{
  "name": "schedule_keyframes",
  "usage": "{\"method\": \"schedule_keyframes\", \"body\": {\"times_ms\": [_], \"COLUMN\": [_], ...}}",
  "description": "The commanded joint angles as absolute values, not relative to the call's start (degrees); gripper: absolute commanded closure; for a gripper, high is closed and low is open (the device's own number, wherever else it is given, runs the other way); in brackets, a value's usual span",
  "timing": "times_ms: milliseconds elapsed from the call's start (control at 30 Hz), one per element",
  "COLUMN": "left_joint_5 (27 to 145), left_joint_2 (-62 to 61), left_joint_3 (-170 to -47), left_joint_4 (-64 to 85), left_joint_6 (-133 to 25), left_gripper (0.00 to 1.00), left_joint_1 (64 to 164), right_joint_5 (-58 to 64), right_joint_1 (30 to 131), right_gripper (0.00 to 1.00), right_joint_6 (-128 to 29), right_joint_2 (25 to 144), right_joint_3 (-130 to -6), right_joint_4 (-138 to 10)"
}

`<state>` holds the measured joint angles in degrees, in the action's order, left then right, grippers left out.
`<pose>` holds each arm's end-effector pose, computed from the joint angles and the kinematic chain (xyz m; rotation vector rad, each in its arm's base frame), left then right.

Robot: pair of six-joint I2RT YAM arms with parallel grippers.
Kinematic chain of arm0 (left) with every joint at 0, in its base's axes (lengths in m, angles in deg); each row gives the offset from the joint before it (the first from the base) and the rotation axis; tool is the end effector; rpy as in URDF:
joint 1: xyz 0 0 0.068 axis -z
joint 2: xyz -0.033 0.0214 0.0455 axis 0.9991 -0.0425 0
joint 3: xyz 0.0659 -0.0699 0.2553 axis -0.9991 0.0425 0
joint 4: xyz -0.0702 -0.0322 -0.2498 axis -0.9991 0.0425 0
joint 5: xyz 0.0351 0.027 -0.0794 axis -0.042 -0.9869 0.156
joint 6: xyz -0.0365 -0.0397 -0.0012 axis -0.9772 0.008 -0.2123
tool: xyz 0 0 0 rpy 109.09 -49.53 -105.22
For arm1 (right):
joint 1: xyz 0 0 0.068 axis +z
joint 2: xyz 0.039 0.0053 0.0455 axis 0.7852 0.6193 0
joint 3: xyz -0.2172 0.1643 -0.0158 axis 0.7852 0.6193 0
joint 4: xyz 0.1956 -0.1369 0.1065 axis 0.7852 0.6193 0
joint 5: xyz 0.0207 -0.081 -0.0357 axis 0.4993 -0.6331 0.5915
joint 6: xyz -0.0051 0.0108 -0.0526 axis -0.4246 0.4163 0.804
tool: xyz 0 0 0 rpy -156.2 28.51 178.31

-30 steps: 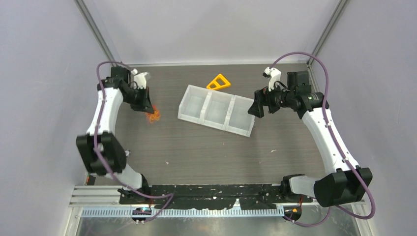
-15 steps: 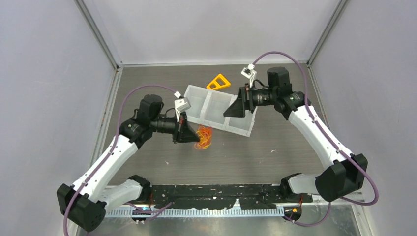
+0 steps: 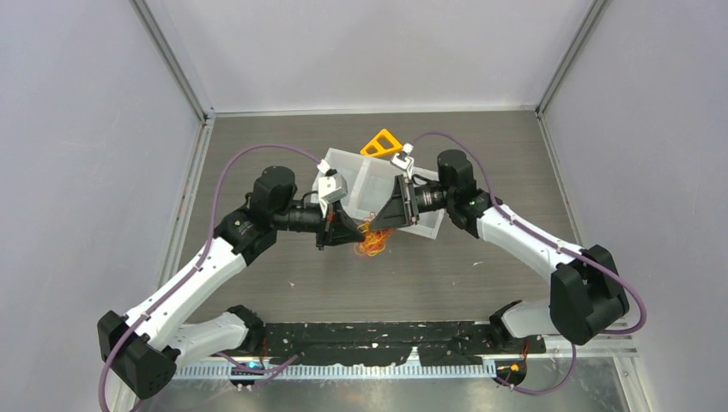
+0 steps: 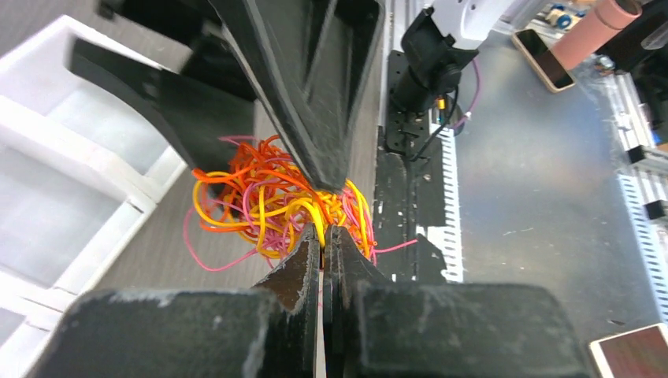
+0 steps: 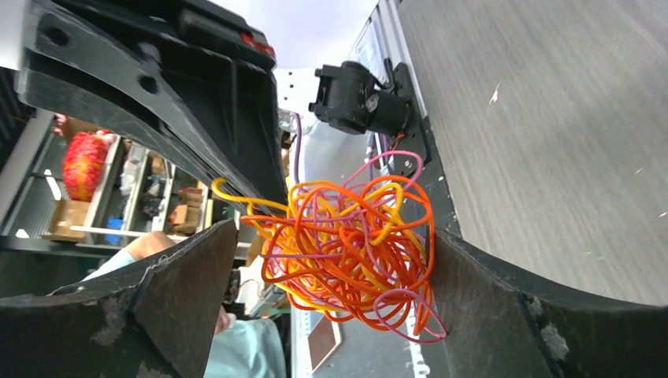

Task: Untangle the cables

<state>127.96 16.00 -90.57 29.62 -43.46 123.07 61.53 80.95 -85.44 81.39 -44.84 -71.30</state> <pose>0.1666 -0.1526 0.3417 1.1476 1.6646 -1.2720 0.2423 0.1727 0.2923 -0.6723 2.0765 1.8698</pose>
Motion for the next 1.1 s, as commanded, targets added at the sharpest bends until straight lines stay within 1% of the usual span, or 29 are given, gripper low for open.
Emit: {"method": "schedule_keyframes", "body": {"times_ms": [0,67,100,133,167,200,233,267,300,333,367,400,433,467,500,533,567,600,667,733,767,800,833,867,900,933,967,1000,1067], "left_joint_5": [124.77,123.84,123.13,122.66,121.64,121.08,120.48,119.49,118.61,118.73,118.98,119.14,119.34,119.55,119.52,119.62,119.92,119.99,120.27,123.09,123.94,124.83,126.16,126.24,126.03,125.68,125.47,124.80,122.07], "left_joint_2": [17.47,17.55,17.63,17.72,17.91,18.09,18.30,18.70,19.81,20.74,21.86,22.83,23.68,24.36,25.00,25.37,25.69,25.71,25.41,24.91,24.49,23.97,23.35,22.74,22.31,22.10,22.06,22.05,21.52], "left_joint_3": [-91.40,-91.16,-91.09,-90.94,-90.80,-90.82,-91.02,-91.22,-91.10,-90.54,-90.22,-89.91,-89.61,-89.42,-89.13,-88.94,-88.67,-88.47,-87.94,-87.19,-87.20,-87.61,-88.30,-89.21,-89.56,-89.54,-89.06,-88.29,-87.13], "left_joint_4": [26.88,27.40,27.49,27.66,27.76,28.59,30.13,31.92,33.61,35.65,37.67,40.42,43.02,45.94,48.22,50.05,51.71,52.95,54.11,53.54,52.52,51.50,50.21,48.39,45.16,41.45,37.69,33.71,27.58], "left_joint_6": [-36.57,-34.87,-34.53,-34.29,-34.03,-33.21,-32.04,-30.52,-29.63,-28.78,-27.89,-26.79,-25.16,-23.34,-21.84,-20.42,-19.08,-18.29,-17.26,-18.41,-20.07,-21.91,-24.09,-28.16,-33.47,-38.06,-42.85,-46.25,-51.27], "left_gripper": [1.00,1.00,1.00,1.00,1.00,1.00,1.00,1.00,1.00,1.00,1.00,1.00,1.00,1.00,1.00,1.00,1.00,1.00,1.00,1.00,1.00,0.89,0.71,0.47,0.20,0.04,0.01,0.01,0.00], "left_joint_1": [123.76,124.32,124.57,124.71,124.81,124.75,124.78,124.62,123.88,122.67,121.27,119.31,117.15,114.85,112.38,109.91,107.74,105.99,104.55,105.03,105.96,106.87,107.96,109.08,110.26,111.57,113.01,114.67,119.24], "right_joint_5": [62.67,62.01,62.28,62.55,63.10,63.48,64.43,65.24,65.48,65.57,65.33,64.28,63.42,61.01,59.76,57.99,57.28,56.57,56.20,57.09,58.13,58.45,58.71,58.61,58.40,58.17,58.03,57.64,57.25], "right_joint_1": [83.71,84.68,85.06,85.14,85.25,85.23,85.14,84.96,84.04,83.13,80.64,76.98,74.82,71.15,69.35,66.51,65.36,63.38,61.83,61.93,62.11,63.03,64.58,65.67,67.81,68.87,70.70,71.63,74.22], "right_gripper": [0.05,0.05,0.00,0.05,0.19,0.30,0.48,0.59,0.76,0.89,0.92,0.94,0.94,0.95,0.95,0.95,0.95,0.95,0.95,0.95,0.95,0.95,0.95,0.95,0.94,0.94,0.95,0.95,0.95], "right_joint_6": [-92.54,-92.19,-92.50,-92.68,-93.06,-93.00,-92.63,-91.74,-88.62,-82.24,-77.75,-67.48,-61.94,-51.01,-46.31,-38.77,-36.11,-32.77,-31.23,-33.87,-37.79,-39.97,-43.63,-45.48,-49.64,-52.18,-58.45,-61.59,-68.56], "right_joint_2": [78.42,78.20,78.51,78.64,78.80,78.74,78.36,78.08,77.16,76.10,75.50,74.50,74.17,74.01,74.06,74.42,74.62,74.94,75.09,74.85,74.36,74.01,73.27,72.81,71.56,70.90,69.37,68.66,67.55], "right_joint_3": [-40.55,-40.00,-40.47,-40.69,-40.99,-40.91,-40.78,-40.62,-40.68,-41.32,-41.86,-44.11,-44.97,-47.27,-48.49,-50.52,-51.64,-51.86,-51.91,-51.45,-50.76,-50.45,-50.11,-49.95,-49.37,-48.02,-46.97,-45.00,-43.85], "right_joint_4": [-84.59,-85.35,-85.48,-85.82,-86.02,-86.35,-86.38,-84.72,-82.75,-75.42,-64.54,-58.90,-46.28,-40.02,-30.49,-26.41,-20.78,-19.09,-16.91,-19.15,-23.20,-25.58,-29.75,-33.88,-36.06,-42.15,-46.26,-54.00,-61.81]}}
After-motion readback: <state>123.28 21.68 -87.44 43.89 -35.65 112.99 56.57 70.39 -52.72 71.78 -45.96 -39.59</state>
